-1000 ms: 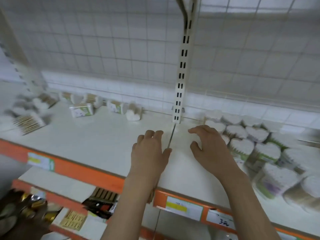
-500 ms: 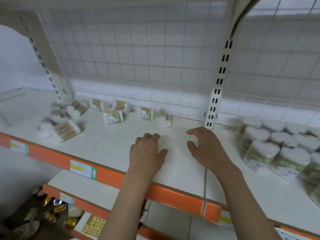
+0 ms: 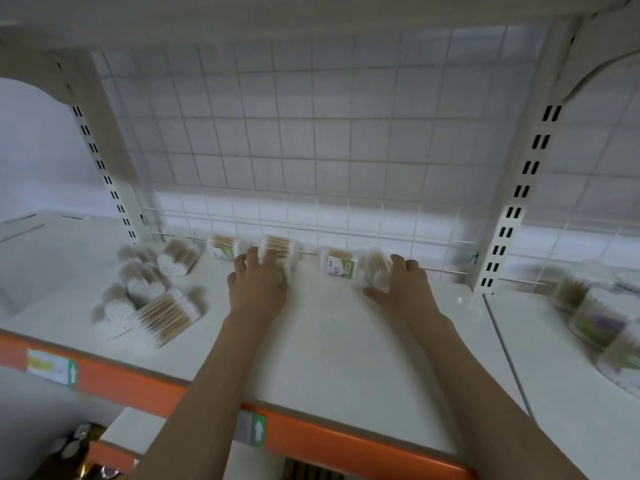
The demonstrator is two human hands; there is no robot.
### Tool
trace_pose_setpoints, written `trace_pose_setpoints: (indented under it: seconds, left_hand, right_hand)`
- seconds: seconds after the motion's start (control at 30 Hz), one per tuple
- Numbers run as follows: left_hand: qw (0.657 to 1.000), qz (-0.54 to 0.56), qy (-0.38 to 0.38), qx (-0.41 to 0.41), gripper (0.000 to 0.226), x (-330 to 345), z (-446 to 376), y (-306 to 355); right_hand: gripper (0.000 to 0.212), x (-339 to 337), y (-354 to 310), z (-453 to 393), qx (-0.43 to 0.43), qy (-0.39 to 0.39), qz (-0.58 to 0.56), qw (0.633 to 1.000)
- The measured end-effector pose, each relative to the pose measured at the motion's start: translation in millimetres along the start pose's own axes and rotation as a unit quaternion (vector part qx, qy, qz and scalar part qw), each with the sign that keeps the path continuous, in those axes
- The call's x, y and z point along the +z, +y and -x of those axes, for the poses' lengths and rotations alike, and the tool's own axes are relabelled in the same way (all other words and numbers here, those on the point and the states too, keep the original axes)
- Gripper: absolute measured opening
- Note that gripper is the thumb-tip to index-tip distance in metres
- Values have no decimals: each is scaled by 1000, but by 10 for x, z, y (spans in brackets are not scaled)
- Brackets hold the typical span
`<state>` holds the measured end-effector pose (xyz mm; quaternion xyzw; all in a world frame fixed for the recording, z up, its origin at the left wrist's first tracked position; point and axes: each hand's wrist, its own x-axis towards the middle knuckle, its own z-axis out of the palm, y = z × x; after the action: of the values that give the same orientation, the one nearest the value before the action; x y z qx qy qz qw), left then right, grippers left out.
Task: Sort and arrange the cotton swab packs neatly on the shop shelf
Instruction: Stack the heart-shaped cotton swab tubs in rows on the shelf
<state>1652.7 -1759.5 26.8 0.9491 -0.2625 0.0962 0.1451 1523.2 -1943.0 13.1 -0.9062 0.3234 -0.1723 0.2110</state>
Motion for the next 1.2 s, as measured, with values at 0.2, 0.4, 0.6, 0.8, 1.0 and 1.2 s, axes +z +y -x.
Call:
trace_pose_setpoints:
  seconds: [0.2, 0.4, 0.6, 0.8, 1.0, 1.2]
  left_hand:
    - [997, 68, -30, -34, 76, 157, -171, -271]
    - [995, 87, -25, -38, 61, 200, -148, -283]
    - [986, 160, -10, -51, 55, 145, -8, -159]
    - [962, 268, 30, -43, 58, 60, 388, 247]
    - [963, 258, 72, 41, 51, -29, 911, 834]
    - [947, 258, 81, 172, 51, 2, 1455, 1589]
  right_hand:
    - [70, 283, -72, -131, 58, 19, 8, 998]
    - [56, 345, -64, -152, 50, 45, 0, 998]
    - [59, 214, -49, -79, 60, 64, -47, 995]
    - [53, -145, 111, 284, 28, 131, -96, 986]
    - [56, -647, 440, 879, -33, 176, -122, 976]
    - [51, -1191, 984, 1498, -28, 213, -113, 970]
